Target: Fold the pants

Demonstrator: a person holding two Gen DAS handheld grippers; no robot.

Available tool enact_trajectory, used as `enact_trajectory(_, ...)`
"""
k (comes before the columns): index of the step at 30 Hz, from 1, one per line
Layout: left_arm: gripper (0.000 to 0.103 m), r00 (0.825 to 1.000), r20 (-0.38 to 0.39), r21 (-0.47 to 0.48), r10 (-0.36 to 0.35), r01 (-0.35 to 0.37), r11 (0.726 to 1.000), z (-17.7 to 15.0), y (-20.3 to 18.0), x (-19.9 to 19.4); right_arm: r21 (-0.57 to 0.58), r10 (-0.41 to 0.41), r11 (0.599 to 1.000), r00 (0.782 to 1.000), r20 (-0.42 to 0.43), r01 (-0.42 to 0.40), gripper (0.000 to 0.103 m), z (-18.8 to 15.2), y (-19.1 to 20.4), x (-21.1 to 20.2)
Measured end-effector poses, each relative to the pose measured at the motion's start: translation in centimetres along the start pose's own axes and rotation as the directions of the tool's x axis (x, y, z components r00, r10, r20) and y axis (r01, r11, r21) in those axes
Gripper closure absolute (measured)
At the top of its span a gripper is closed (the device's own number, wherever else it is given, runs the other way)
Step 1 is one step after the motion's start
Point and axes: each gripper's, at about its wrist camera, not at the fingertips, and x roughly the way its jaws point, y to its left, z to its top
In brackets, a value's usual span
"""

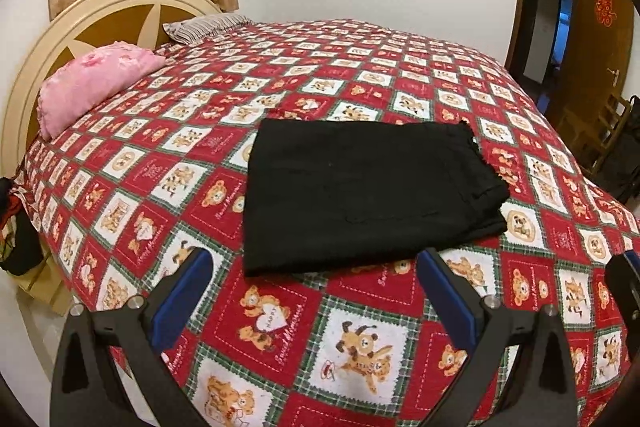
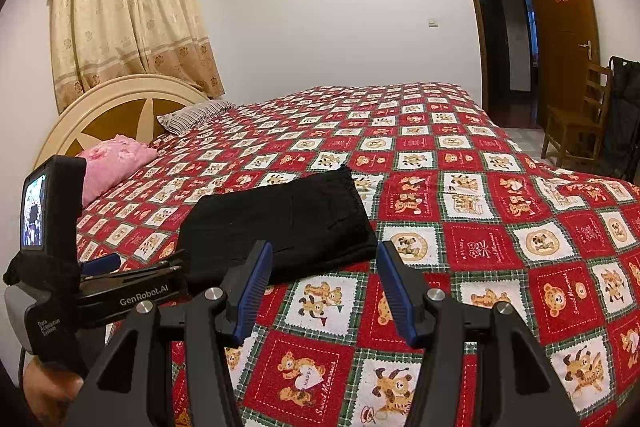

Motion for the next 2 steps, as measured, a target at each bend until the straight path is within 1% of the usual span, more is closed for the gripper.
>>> enact_trajectory(2,0.0,1.0,0.004,0.011,0.013,-0.013,1.0,0.27,0.25,0.19,0.001,-0.002,1.0,1.0,0.0,0.002,0.047,-0.01,-0.04,0.03)
